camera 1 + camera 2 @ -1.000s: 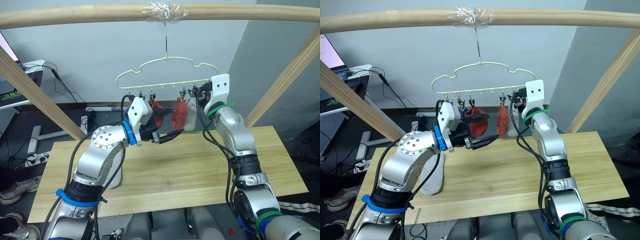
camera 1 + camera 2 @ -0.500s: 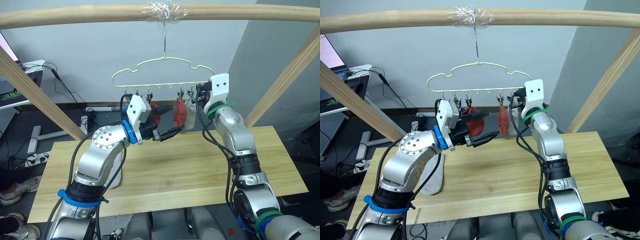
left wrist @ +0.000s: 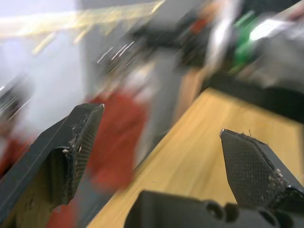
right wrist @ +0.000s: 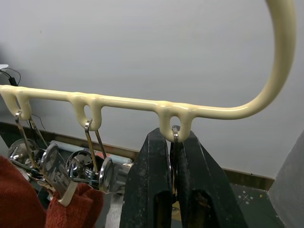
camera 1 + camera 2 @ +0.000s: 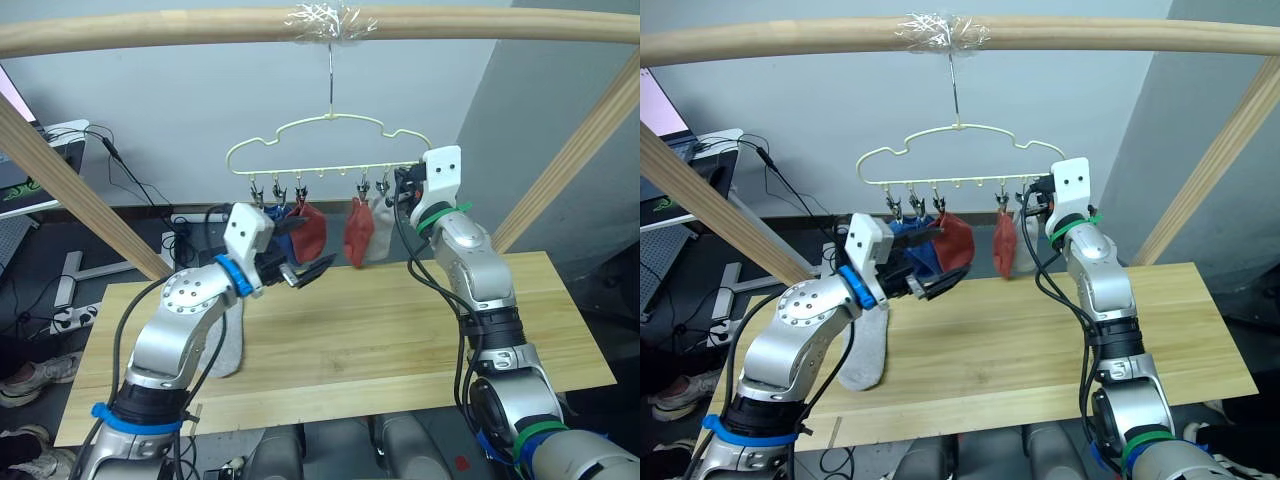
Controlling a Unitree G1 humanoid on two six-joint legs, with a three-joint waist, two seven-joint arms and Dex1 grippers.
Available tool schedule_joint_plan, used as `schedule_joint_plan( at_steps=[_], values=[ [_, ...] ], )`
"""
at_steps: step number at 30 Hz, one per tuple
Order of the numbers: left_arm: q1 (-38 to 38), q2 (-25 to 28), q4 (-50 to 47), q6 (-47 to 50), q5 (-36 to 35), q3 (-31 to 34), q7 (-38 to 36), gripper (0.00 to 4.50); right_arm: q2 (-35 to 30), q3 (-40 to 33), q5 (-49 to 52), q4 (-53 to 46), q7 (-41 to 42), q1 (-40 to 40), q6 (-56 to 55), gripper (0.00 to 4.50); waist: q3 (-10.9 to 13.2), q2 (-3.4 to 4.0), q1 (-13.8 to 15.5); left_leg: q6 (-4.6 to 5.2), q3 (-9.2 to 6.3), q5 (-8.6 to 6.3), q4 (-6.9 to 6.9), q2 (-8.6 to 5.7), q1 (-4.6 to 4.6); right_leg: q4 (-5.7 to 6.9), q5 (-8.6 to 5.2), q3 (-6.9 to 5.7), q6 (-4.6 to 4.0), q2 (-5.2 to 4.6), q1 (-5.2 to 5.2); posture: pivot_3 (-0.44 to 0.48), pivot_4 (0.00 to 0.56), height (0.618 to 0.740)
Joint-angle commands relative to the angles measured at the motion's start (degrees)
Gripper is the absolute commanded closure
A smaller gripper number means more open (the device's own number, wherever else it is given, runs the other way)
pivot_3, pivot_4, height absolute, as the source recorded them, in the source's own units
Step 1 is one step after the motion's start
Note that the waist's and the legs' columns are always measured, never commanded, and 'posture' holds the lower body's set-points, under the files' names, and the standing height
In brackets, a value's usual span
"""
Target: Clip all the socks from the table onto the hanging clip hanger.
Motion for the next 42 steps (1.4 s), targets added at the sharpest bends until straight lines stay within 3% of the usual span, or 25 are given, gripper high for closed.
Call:
schedule_joint_plan(
  at_steps=[1, 6, 13, 20, 23, 37, 39, 42],
  values=[
    [5.50, 1.97, 5.89, 1.33, 2.54, 5.39, 4.32, 0.02, -0.89, -0.76, 0.86, -3.18, 0.67, -0.66, 0.42, 4.50, 0.08, 0.00, -0.01, 0.00, 0.01, 0.00, 0.00, 0.00, -0.01, 0.00, 0.00, 0.01, 0.00, 0.00, -0.01, -0.015, 0.245, 0.737],
    [8.34, 5.33, 16.95, -1.50, 3.56, 7.23, 1.91, 0.02, -1.53, -0.52, 1.16, -4.47, 1.49, -0.31, 2.12, 4.50, 0.96, -0.18, 0.29, 0.00, -0.02, 0.00, -0.01, 0.01, -0.02, 0.01, -0.02, -0.03, -0.02, -0.01, -0.05, -0.010, 0.269, 0.737],
    [1.49, 6.48, 36.60, -6.95, 5.98, 6.53, 0.63, 0.02, -2.32, 0.00, 1.36, -5.75, 2.91, -0.30, 4.41, 4.50, 2.10, -0.15, 1.04, 0.00, -0.03, 0.00, -0.01, 0.00, -0.08, -0.01, -0.02, -0.06, -0.03, -0.03, -0.11, -0.023, 0.302, 0.737],
    [-2.27, 5.76, 45.41, -6.24, 8.71, 3.10, -1.73, 0.02, -2.44, 0.40, 1.62, -6.87, 3.17, -0.14, 5.75, 4.50, 2.61, -0.21, 1.27, -0.01, -0.02, -0.01, -0.16, 0.01, -0.10, 0.00, -0.01, -0.07, -0.04, -0.06, -0.17, -0.031, 0.311, 0.737],
    [-2.91, 5.68, 47.20, -5.78, 9.47, 2.60, -2.38, 0.55, -2.25, 0.55, 1.76, -7.27, 3.11, 0.00, 6.21, 4.50, 2.63, -0.20, 1.30, -0.01, -0.02, -0.01, -0.17, 0.00, -0.08, 0.02, -0.02, -0.06, -0.03, -0.08, -0.17, -0.033, 0.311, 0.737],
    [-0.06, 4.03, 41.05, -0.72, 6.62, 3.34, -7.32, 4.47, -1.61, 0.65, 2.12, -8.46, 2.43, 0.83, 7.23, 4.50, 2.70, -0.08, 1.10, -0.01, 0.05, 0.00, -0.21, 0.00, -0.03, -0.01, -0.03, -0.02, -0.02, -0.08, -0.16, -0.046, 0.310, 0.737],
    [0.58, 2.98, 38.18, 0.04, 4.93, 3.98, -8.13, 4.47, -1.56, 0.63, 2.11, -8.44, 2.40, 0.85, 7.21, 4.50, 2.73, -0.06, 1.12, -0.01, 0.04, 0.00, -0.21, 0.00, -0.03, -0.01, -0.03, -0.02, -0.02, -0.09, -0.16, -0.049, 0.309, 0.737],
    [2.13, -0.34, 25.83, 4.38, -0.93, 2.83, -11.45, 4.47, -1.71, 0.47, 2.09, -8.81, 2.32, 1.10, 7.28, 4.50, 2.81, -0.08, 1.14, -0.01, 0.05, 0.00, -0.21, 0.00, -0.06, -0.04, -0.02, -0.02, -0.02, -0.12, -0.16, -0.057, 0.306, 0.737]
  ],
)
